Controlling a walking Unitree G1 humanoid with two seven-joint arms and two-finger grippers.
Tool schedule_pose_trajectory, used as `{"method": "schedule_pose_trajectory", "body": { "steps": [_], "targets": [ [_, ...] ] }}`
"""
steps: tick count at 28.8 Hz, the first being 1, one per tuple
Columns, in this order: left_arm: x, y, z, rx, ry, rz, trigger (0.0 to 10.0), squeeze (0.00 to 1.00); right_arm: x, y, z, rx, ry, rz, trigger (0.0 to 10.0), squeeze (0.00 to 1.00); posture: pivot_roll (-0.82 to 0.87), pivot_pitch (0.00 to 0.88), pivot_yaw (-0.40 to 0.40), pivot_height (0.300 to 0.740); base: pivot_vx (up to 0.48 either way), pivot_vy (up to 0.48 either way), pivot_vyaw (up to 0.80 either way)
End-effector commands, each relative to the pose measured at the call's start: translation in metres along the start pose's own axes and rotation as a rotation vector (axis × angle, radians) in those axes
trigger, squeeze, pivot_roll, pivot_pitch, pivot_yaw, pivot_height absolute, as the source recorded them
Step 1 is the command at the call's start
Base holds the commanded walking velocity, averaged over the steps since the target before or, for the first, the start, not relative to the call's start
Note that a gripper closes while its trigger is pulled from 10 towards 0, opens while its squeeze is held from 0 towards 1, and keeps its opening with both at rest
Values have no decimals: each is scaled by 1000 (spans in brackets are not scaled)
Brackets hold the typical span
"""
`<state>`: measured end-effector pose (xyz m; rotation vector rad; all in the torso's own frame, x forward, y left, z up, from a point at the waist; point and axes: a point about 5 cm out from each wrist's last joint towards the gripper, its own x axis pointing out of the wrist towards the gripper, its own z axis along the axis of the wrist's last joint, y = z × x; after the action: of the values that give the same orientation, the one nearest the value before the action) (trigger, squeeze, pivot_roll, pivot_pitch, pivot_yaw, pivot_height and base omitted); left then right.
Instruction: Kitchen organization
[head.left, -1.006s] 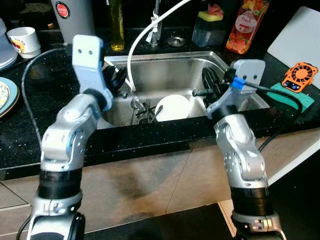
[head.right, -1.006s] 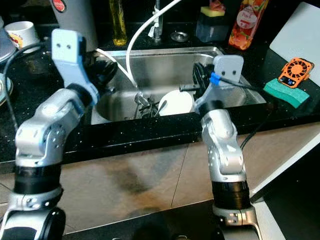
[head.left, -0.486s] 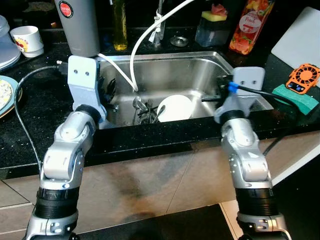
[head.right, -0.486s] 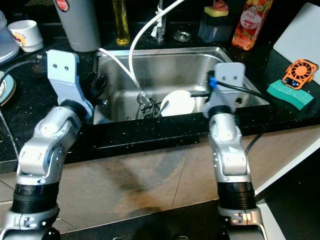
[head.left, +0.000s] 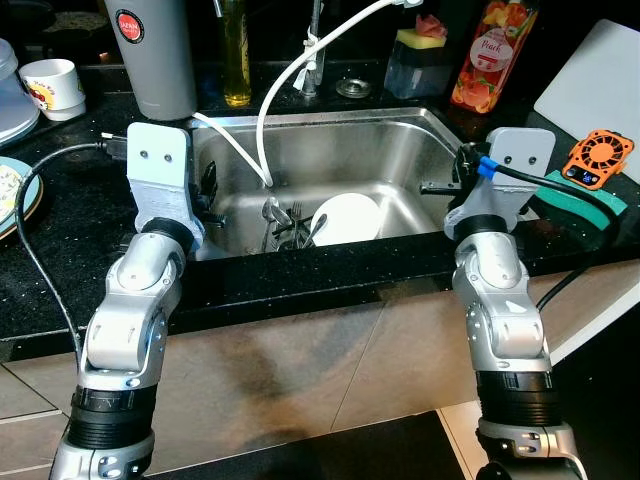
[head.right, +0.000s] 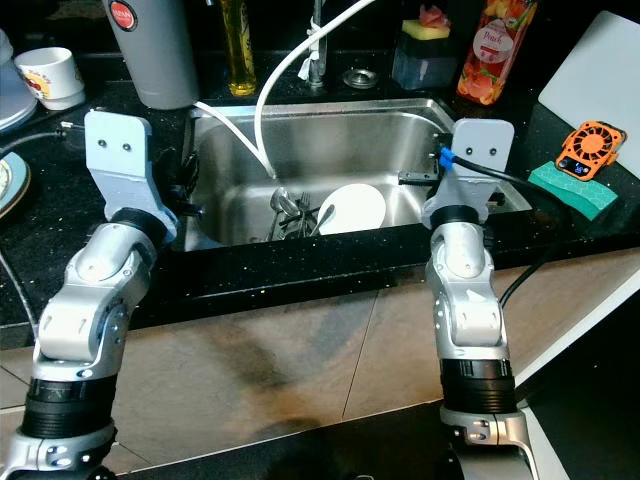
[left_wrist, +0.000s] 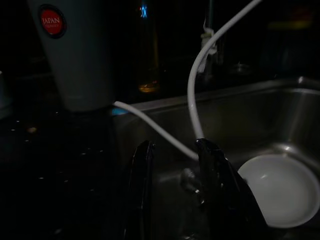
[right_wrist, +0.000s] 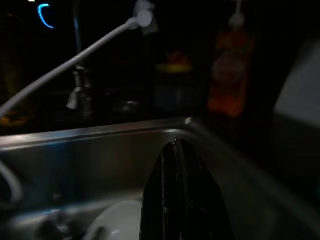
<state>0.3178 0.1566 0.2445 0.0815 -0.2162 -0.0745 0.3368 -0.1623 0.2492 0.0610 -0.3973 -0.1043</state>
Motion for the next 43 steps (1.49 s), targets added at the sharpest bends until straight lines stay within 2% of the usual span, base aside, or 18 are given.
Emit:
{"method": "schedule_pose_trajectory", "body": {
  "steps": [1, 2, 3, 4, 6, 8, 19, 43],
  "targets": [
    [-1, -6, -9, -9, 23, -18, 10000, 0, 0, -2, -6, 48, 42, -16, 10000, 0, 128, 40, -42, 740, 0, 0, 0],
    [-1, -8, -9, -23, 24, -19, 10000, 0, -1, -1, -9, 84, 58, -24, 10000, 0, 128, 40, -42, 740, 0, 0, 0],
    [0, -8, -11, -77, 38, -12, 10000, 0, -2, -2, -12, 106, 68, -30, 10000, 0, 126, 42, -40, 740, 0, 0, 0],
    [0, -8, -11, -77, 38, -12, 10000, 0, -2, -2, -12, 106, 68, -30, 10000, 0, 126, 42, -40, 740, 0, 0, 0],
    [0, -7, -12, -170, 54, 5, 10000, 0, -4, -4, -13, 145, 71, -48, 10000, 0, 120, 40, -36, 740, 0, 0, 0],
    [1, -7, -12, -182, 51, 1, 10000, 0, -5, -6, -14, 156, 70, -56, 10000, 0, 120, 40, -36, 740, 0, 0, 0],
    [7, -16, -8, -172, 24, -61, 10000, 0, -6, -15, -13, 171, 59, -97, 10000, 0, 94, 24, -14, 740, 0, 0, 0],
    [12, -16, -7, -149, 15, -64, 10000, 0, -8, -12, -12, 174, 55, -79, 10000, 0, 95, 18, -5, 740, 0, 0, 0]
  ]
}}
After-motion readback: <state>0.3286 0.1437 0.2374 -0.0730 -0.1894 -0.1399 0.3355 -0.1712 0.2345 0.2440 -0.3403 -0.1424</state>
